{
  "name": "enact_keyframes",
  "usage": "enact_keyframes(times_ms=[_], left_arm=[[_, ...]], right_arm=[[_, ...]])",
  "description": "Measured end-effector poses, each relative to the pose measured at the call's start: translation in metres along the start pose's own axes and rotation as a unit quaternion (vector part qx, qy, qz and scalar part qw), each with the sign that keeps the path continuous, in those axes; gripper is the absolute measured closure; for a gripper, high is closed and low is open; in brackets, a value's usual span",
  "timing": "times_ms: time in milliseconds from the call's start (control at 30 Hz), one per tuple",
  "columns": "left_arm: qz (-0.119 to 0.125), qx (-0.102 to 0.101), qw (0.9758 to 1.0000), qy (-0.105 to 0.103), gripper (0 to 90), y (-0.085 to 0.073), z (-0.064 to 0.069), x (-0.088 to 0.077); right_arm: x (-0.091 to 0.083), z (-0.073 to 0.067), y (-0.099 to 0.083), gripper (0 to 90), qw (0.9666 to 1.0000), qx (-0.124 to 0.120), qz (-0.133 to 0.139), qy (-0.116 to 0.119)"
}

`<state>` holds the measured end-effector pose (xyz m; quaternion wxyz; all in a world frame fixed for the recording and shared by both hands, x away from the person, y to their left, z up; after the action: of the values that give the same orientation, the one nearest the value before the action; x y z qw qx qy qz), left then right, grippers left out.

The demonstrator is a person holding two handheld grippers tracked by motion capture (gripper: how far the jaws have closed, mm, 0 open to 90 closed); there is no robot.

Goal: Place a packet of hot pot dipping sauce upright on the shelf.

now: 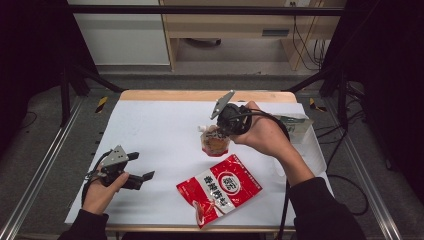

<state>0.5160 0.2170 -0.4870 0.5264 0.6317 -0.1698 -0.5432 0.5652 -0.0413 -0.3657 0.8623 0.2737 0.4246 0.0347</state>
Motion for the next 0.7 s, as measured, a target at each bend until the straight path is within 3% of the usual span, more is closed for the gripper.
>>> enact_keyframes(times_ms=[700], left_arm=[[-0.005,-0.005,0.9999,0.012,7.2,-0.005,-0.005,-0.001]], right_arm=[[-0.042,0.031,-0.015,87.1,0.9994,0.018,0.013,-0.025]])
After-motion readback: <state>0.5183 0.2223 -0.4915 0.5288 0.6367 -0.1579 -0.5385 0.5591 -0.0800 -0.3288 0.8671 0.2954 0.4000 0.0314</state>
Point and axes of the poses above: each handheld gripper's, and its own axes: x roughly forward along the jaws, y roughly out of its top, z roughly to its right, the point moved 10 cm from there along x, roughly forward along the jaws, and after that the axes turned 15 degrees about -y, right-handed, at the moved point
